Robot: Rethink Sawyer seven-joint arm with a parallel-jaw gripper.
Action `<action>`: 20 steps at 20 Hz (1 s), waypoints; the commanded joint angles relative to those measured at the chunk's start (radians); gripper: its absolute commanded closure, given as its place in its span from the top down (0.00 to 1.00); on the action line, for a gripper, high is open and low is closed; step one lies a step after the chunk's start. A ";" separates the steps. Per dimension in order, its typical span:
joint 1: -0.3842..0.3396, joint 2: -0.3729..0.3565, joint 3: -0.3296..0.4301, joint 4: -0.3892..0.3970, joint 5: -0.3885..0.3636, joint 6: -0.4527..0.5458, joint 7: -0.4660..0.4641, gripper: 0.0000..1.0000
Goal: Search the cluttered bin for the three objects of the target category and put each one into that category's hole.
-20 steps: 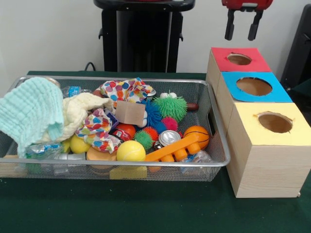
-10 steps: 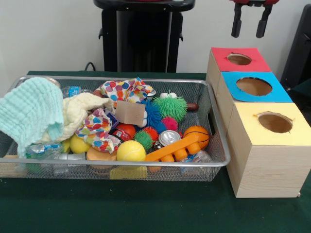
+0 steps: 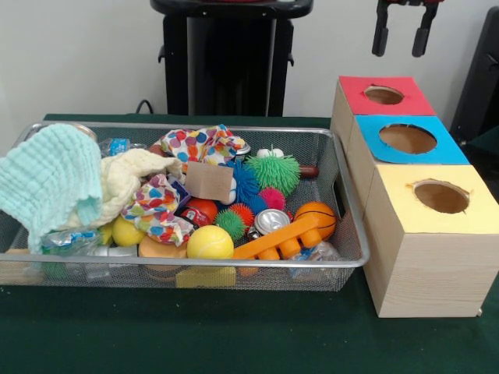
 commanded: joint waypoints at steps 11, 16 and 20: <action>-0.053 -0.022 0.089 0.013 0.020 0.089 0.072 1.00; -0.057 -0.025 0.091 0.017 0.021 0.087 0.072 1.00; -0.058 -0.029 0.093 0.019 0.022 0.089 0.072 1.00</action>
